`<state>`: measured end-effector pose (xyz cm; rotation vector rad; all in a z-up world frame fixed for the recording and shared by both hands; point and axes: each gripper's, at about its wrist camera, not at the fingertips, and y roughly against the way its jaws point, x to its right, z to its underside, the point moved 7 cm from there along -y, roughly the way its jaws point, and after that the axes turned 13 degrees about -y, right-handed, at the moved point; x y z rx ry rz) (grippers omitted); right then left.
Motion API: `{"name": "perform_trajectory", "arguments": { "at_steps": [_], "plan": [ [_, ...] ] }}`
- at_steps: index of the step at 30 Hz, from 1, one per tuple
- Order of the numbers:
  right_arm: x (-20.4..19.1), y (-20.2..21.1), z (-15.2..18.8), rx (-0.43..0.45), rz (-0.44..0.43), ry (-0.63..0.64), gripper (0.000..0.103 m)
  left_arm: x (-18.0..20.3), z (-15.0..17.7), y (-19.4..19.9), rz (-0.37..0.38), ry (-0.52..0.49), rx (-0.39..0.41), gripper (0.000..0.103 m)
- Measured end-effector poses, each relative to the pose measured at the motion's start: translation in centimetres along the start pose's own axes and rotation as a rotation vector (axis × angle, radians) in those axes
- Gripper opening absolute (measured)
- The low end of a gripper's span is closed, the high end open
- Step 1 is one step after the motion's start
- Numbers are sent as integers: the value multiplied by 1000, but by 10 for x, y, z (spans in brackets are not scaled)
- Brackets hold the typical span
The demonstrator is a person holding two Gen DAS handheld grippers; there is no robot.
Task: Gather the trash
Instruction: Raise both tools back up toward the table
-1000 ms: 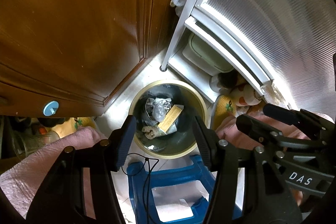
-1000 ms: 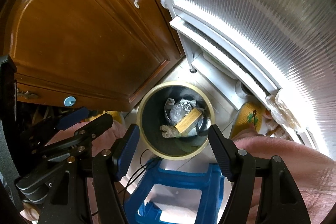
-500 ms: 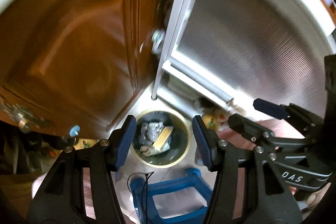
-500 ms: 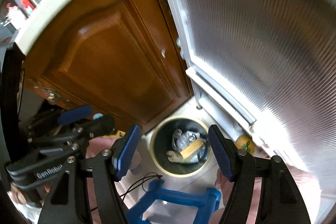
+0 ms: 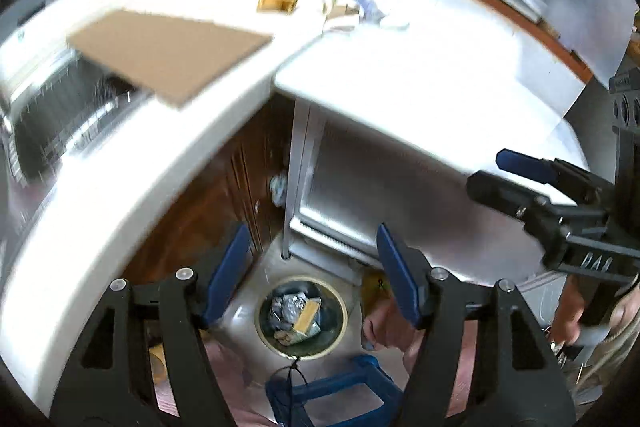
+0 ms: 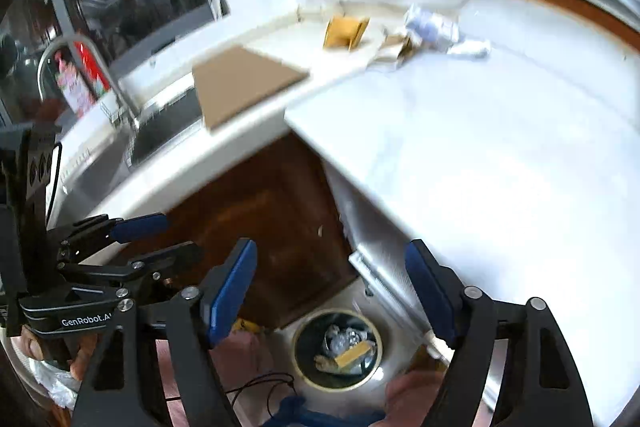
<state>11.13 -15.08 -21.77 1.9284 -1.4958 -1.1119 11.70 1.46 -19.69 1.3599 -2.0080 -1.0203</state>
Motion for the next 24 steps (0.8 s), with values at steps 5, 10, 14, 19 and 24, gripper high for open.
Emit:
{"name": "perform_trajectory", "arguments": {
  "at_steps": [5,10,14,19,24],
  "plan": [
    [3,21,-62,9,26,-20,81,-13,-63,19,-33,-59,36,69],
    [16,19,-138,26,64,-62,83,-33,-135,15,-48,-97,54,78],
    [29,-1,-193,9,70,-100,83,-52,-185,-9,-40,-82,41,78],
    [46,-56,-249,-21,104,-137,83,-82,-242,-56,-55,-56,24,78],
    [66,-122,-275,-61,143,-194,83,-109,-275,-117,-76,-40,-14,78]
  ]
}}
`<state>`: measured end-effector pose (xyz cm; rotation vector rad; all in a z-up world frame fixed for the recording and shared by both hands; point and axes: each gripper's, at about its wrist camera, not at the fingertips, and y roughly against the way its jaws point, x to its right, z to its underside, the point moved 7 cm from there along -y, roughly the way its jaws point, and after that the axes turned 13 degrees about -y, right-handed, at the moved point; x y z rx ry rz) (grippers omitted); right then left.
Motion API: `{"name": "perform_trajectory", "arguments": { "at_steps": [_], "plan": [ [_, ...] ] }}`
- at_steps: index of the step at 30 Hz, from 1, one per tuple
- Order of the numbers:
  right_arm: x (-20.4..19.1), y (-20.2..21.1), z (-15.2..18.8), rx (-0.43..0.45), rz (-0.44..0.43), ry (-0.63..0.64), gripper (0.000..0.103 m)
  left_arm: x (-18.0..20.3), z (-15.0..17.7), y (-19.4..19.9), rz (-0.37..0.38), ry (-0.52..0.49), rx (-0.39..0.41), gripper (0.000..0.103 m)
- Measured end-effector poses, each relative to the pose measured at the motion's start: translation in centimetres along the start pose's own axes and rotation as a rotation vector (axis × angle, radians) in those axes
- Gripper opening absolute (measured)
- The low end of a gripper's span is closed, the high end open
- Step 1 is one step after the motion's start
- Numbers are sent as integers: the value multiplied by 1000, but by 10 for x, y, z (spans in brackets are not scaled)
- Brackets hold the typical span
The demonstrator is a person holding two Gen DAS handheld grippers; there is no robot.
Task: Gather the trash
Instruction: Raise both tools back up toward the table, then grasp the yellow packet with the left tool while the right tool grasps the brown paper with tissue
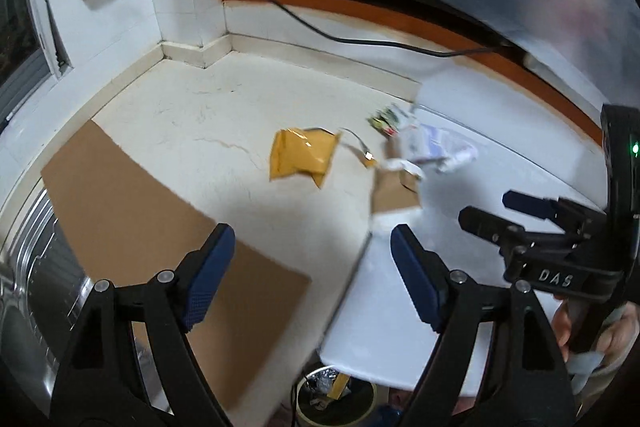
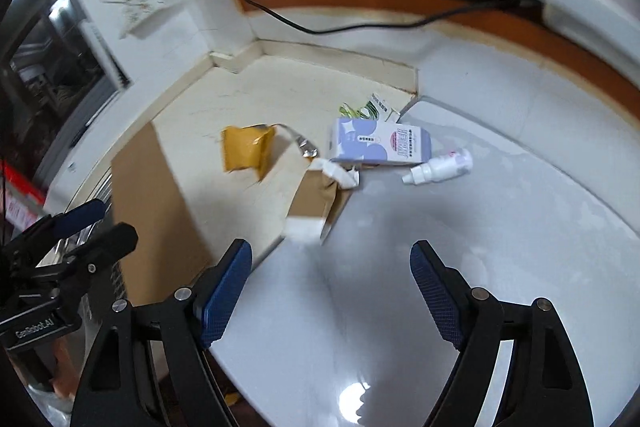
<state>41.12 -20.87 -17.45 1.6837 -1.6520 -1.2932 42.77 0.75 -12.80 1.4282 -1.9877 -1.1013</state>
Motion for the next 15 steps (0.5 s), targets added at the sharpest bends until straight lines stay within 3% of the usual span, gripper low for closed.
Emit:
{"name": "perform_trajectory", "arguments": {
  "at_steps": [7,13,14,15],
  "plan": [
    [3,-83,-23,-64,33,-68,83,-30,-17,-64,-50,21,-37,78],
    [-8,-121,-20,-94,61,-15,82,-36,-24,-93,12,54,-34,78],
    [-9,-125,-19,-90,71,2,80,-35,-25,-96,16,52,-33,78],
    [-9,-128,-17,-90,75,16,71,-33,-27,-100,22,48,-31,78]
  ]
}}
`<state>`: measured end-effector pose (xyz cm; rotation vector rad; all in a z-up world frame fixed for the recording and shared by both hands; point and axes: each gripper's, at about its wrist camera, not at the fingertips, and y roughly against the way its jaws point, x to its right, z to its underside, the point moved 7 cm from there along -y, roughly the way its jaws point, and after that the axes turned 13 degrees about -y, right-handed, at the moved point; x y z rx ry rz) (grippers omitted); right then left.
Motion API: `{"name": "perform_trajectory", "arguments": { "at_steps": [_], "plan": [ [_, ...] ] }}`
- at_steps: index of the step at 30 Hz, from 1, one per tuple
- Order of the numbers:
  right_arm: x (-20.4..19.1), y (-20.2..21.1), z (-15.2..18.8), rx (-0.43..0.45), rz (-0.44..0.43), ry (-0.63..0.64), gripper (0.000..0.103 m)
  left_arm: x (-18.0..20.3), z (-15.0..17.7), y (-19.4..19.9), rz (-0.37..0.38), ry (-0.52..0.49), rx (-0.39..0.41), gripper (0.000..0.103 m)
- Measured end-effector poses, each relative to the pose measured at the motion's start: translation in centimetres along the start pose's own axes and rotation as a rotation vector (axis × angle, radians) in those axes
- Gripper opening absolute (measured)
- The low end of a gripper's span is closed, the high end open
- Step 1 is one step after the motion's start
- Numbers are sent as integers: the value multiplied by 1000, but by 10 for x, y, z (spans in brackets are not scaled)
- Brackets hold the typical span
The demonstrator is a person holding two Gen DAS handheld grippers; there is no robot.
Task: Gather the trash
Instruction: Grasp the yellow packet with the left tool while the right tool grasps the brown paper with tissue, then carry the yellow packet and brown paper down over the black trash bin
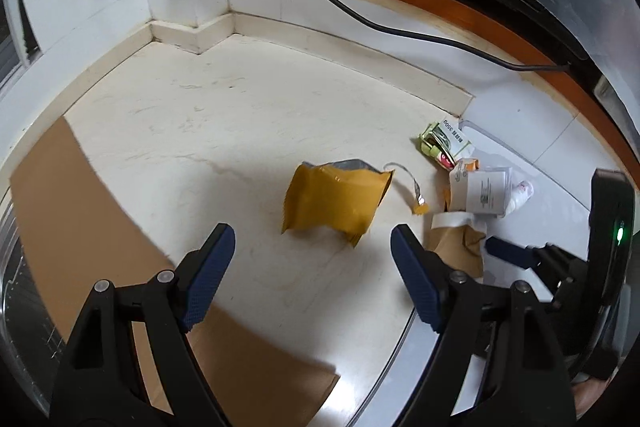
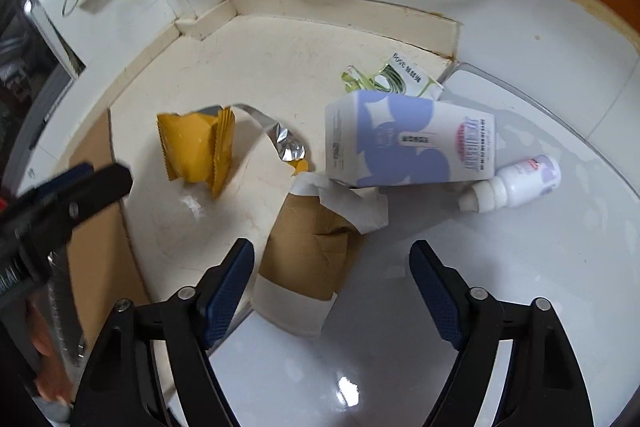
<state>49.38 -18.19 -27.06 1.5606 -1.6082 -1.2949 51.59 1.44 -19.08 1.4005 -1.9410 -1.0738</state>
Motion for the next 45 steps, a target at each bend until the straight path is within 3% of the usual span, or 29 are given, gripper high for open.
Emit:
{"name": "perform_trajectory", "arguments": {
  "at_steps": [9,14,23,24,26,28,32,34,36,45],
  "plan": [
    [12,6,-3,-9,-68,-9,41,22,-15,-25,0,-94,14,80],
    [19,6,-6,-28,-99,-29,41,23,-21,-38,-39,-115,17,92],
    [21,1,-12,-35,-119,-43,43,9,-21,-67,-95,-81,-36,91],
    [22,1,-12,-35,-124,-45,43,6,-20,-70,-99,-68,-44,88],
    [22,1,-12,-32,-125,-40,42,1,-16,-76,-93,-26,-64,56],
    [22,1,-11,-27,-124,-36,42,-2,-14,-78,-76,9,-70,55],
    [23,3,-10,-29,-130,-47,41,3,-11,-71,-69,-1,-49,35],
    [24,6,-8,-25,-130,-58,37,8,-10,-64,-78,-18,-38,32],
    [22,12,-7,-25,-147,-58,21,14,-9,-56,-83,-31,-33,30],
    [17,55,9,-8,-167,-70,9,36,2,11,-83,-64,-5,27]
  ]
}}
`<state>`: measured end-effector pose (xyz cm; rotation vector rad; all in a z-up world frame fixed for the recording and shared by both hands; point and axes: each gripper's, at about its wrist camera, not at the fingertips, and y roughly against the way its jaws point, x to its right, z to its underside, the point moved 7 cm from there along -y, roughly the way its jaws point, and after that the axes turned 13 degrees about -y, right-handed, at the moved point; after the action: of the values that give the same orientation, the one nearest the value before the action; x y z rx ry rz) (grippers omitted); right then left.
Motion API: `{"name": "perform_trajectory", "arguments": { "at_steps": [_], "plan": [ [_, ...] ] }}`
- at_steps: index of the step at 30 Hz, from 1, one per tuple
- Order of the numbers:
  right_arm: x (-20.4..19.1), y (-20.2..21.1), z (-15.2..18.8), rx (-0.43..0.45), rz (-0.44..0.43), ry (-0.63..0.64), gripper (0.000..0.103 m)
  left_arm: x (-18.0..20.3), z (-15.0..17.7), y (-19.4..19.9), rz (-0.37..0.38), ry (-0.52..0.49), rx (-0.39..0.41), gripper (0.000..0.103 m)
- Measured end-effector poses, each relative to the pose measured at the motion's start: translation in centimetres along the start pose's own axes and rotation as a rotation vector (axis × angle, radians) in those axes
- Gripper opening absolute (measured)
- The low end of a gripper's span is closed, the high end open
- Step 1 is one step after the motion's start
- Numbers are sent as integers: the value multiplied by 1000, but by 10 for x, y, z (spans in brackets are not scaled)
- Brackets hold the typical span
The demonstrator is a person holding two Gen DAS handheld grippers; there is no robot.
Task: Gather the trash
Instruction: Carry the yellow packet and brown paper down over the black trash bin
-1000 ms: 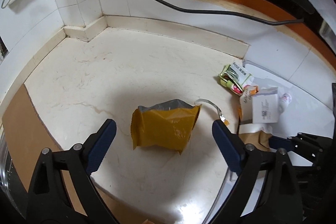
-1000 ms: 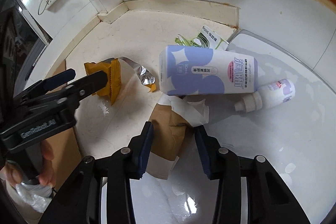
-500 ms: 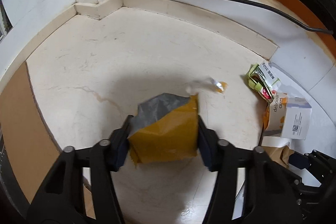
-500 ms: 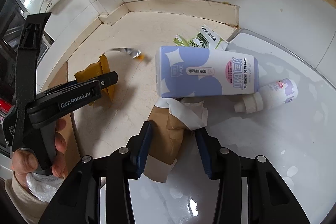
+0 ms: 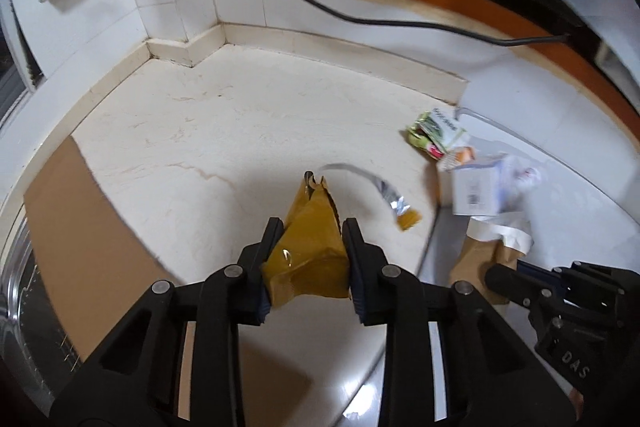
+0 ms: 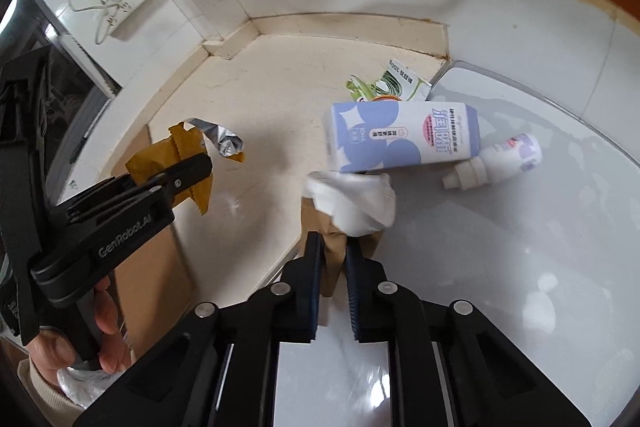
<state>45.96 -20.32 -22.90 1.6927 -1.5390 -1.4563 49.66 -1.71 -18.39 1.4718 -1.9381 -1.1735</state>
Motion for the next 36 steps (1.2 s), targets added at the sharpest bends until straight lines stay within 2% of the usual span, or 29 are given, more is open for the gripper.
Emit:
{"name": "perform_trajectory", "arguments": {
  "at_steps": [11,21,28,36],
  "plan": [
    [-6,91,58,25,-48,16,9,28,51,110,36,-20,27,27],
    [-16,169,156,14,-119,90,9,86,145,182,90,-86,14,27],
    [-25,197,238,2,-127,200,9,115,226,210,106,-77,18,27],
    [-22,180,341,-25,-83,326,9,126,315,196,90,-29,-8,27]
  ]
}}
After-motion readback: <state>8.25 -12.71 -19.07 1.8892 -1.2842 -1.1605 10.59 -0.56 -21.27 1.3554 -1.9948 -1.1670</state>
